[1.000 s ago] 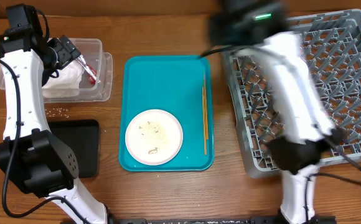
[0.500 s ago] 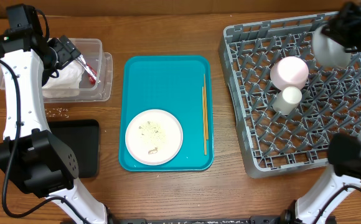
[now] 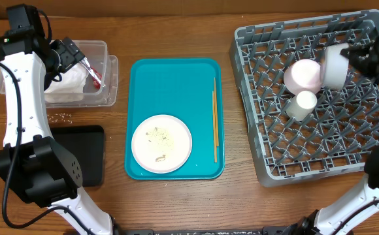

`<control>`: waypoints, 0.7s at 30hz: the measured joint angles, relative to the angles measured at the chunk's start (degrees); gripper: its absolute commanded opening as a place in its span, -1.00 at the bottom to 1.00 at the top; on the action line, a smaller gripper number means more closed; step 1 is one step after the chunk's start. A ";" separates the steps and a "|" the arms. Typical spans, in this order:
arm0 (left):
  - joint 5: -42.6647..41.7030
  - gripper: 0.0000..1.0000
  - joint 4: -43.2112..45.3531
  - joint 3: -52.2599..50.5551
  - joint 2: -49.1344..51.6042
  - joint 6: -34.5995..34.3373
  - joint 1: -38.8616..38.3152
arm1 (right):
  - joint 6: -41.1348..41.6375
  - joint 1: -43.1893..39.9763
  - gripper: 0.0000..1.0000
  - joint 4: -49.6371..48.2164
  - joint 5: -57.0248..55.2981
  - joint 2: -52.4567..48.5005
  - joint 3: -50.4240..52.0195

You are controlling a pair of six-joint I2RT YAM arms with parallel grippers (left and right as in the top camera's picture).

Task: Sort waste into correct bins and load items into the dishwasher
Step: 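Carry the white bowl right over the rack, then lower the white bowl into the rack and open the right gripper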

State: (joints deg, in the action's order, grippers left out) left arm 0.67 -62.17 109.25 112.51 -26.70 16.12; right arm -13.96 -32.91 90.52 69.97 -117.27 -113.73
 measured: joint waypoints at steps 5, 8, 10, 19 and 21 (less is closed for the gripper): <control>-0.02 1.00 0.02 0.00 0.00 0.00 0.00 | -3.39 -3.17 -0.92 -7.65 8.96 0.00 12.59; -0.02 0.99 0.00 0.00 0.00 0.00 0.00 | -4.33 -5.20 -0.92 -11.06 12.26 0.00 17.97; -0.02 0.99 0.00 0.00 0.00 0.00 0.00 | -4.57 -6.29 -0.92 -12.28 13.97 0.00 20.65; -0.02 1.00 0.00 0.00 0.00 0.00 0.00 | -5.14 -6.71 -0.92 -14.40 16.92 0.00 24.83; -0.02 1.00 0.00 0.00 0.00 0.00 0.00 | -5.16 -6.71 -0.92 -14.38 17.03 0.00 24.83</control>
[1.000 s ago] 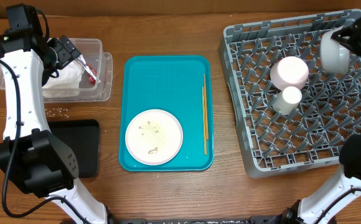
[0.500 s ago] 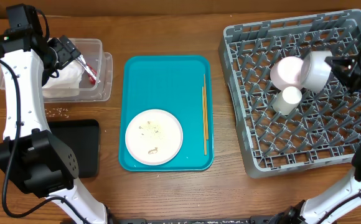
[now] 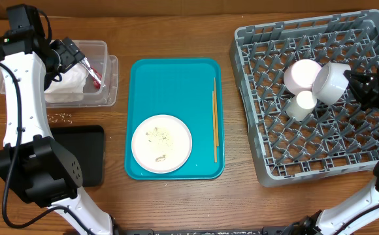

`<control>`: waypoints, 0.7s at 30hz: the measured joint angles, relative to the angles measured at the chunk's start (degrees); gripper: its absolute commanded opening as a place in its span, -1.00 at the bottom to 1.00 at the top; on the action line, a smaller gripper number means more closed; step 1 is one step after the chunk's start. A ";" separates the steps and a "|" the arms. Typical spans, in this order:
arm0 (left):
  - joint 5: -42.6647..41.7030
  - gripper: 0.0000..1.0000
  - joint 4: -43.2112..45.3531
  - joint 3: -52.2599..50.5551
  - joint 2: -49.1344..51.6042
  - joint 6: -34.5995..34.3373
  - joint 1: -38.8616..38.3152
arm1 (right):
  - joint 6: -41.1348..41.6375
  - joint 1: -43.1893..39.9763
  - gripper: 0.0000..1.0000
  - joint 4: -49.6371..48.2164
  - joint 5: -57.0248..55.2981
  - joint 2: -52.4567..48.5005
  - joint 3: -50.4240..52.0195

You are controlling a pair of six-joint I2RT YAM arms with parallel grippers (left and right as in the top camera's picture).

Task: Sort waste into correct bins and load items into the dishwasher
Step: 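Lower the white bowl into the rack and open the right gripper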

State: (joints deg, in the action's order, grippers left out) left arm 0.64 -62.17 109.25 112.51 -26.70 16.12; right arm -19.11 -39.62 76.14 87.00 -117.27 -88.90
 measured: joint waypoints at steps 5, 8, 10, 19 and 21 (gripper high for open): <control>0.00 1.00 0.00 0.00 0.00 0.00 0.00 | 0.02 0.26 -0.92 -0.22 0.15 0.00 0.02; 0.00 0.99 0.00 0.00 0.00 0.00 0.00 | -0.02 0.68 -0.92 -0.59 0.33 0.00 0.26; 0.00 1.00 0.00 0.00 0.00 0.00 0.00 | -0.02 0.83 -0.92 -1.09 0.72 0.00 0.55; 0.00 1.00 0.00 0.00 0.00 0.00 0.00 | 2.05 -0.20 -0.92 -7.76 0.76 0.00 1.11; 0.00 1.00 0.00 0.00 0.00 0.00 0.00 | 4.24 -1.09 -0.92 -10.82 0.76 0.00 1.18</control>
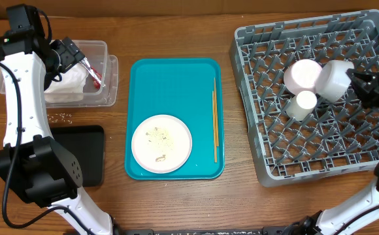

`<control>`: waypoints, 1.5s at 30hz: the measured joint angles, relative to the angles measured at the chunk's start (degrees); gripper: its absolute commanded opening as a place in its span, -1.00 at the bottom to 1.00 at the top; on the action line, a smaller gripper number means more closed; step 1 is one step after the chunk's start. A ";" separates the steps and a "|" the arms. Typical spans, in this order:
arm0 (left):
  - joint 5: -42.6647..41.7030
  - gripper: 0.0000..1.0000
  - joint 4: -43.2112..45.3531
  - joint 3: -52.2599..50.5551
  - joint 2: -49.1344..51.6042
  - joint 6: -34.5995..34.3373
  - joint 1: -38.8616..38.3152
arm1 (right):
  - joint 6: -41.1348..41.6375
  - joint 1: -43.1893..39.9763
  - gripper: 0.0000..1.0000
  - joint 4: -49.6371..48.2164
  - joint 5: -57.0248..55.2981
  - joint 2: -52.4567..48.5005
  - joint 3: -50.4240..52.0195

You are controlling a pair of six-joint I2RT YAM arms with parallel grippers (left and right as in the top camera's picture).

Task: Sort waste into correct bins and load items into the dishwasher
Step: 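Lower the white bowl into the rack and open the right gripper, then reach the right gripper to the wooden chopsticks on the tray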

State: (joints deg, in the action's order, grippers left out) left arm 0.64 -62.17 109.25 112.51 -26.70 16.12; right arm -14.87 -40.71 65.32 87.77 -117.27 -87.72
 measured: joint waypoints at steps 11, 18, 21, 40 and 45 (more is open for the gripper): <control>0.00 1.00 0.00 0.00 0.00 0.00 0.00 | 13.33 -1.14 -0.92 -14.16 0.20 0.00 0.09; 0.00 1.00 0.00 0.00 0.00 0.00 0.00 | 22.18 -1.14 -0.92 -15.39 -4.83 0.00 0.11; 0.00 0.99 0.00 0.00 0.00 0.00 0.00 | 23.87 -1.16 -0.92 -12.59 -8.57 0.00 0.11; 0.00 1.00 0.00 0.00 0.00 0.00 0.00 | 33.90 -3.02 -0.31 -9.29 -34.45 8.35 -1.73; 0.00 1.00 -0.02 0.00 0.00 0.00 0.00 | 35.10 -2.75 -0.28 -6.56 -43.95 14.16 -3.48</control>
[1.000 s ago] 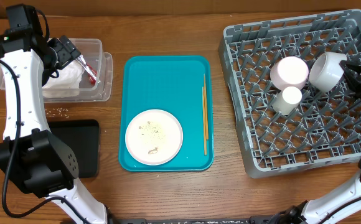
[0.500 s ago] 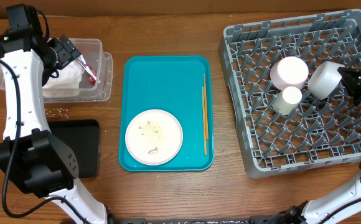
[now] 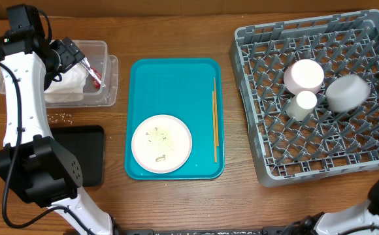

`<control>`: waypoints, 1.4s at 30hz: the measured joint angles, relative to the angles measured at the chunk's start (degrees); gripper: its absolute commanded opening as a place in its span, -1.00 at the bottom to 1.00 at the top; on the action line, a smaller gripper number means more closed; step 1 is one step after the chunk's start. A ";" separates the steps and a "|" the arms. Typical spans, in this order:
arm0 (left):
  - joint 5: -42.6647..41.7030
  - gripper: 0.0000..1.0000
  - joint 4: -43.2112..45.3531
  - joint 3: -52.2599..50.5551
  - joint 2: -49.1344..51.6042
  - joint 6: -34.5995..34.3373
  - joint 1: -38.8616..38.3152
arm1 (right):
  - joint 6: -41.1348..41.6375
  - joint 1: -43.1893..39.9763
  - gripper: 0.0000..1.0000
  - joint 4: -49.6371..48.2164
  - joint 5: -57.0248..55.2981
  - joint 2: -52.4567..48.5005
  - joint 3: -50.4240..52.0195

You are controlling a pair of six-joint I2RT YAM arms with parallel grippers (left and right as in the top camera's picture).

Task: Sort waste into correct bins and load items into the dishwasher
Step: 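Reach the right gripper to the wooden chopsticks on the tray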

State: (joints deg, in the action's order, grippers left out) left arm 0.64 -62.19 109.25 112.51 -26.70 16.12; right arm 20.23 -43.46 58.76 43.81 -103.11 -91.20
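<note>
A grey dish rack (image 3: 307, 153) fills the right of the table. In it lie a pale pink bowl (image 3: 304, 75), a small white cup (image 3: 302, 103) and a larger white cup (image 3: 346, 92), mouth down. My right gripper sits at the frame's right edge, just right of the larger cup, open and apart from it. A teal tray (image 3: 176, 85) in the middle carries a white plate (image 3: 161, 143) with crumbs and a pair of chopsticks (image 3: 214, 117). My left gripper (image 3: 90, 73) hangs over a clear bin (image 3: 108, 81); something red shows at its tips.
White tissue (image 3: 68, 85) lies in the clear bin at the far left. A black tray (image 3: 82, 153) lies in front of it, with crumbs (image 3: 60, 117) on the wood between them. My white left arm runs down the left edge.
The larger white cup was in my right gripper beside the pink bowl; now it rests mouth down in the rack, lower and further right. The gripper has let go and drawn back right.
My right gripper held the larger white cup over the rack's far right corner. Then it held the cup lower, close beside the pink bowl and small cup. Now the cup lies in the rack and the gripper is off it. The left arm stayed still throughout.
</note>
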 measured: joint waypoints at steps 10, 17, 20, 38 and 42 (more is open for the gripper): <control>0.00 1.00 0.07 0.00 0.00 0.00 0.00 | 0.74 10.08 -0.18 1.07 -16.94 3.37 -0.52; 0.00 1.00 0.02 0.00 -0.02 0.00 0.00 | 3.82 19.23 -0.43 1.46 -30.03 3.23 -0.52; 0.00 1.00 0.00 0.00 -0.02 0.00 0.00 | 5.20 22.29 -0.56 2.14 -32.22 3.08 -0.50; 0.00 1.00 0.02 0.00 -0.04 0.00 0.00 | 2.43 62.31 0.07 -6.49 -37.27 -0.55 -0.50; 0.00 0.99 0.02 0.00 -0.11 0.00 0.00 | 2.21 69.31 -0.11 -6.36 -42.75 -6.10 -0.50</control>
State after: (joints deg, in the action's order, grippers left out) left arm 0.64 -62.17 109.25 112.40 -26.70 16.12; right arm 22.44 25.85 52.40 1.06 -109.21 -91.70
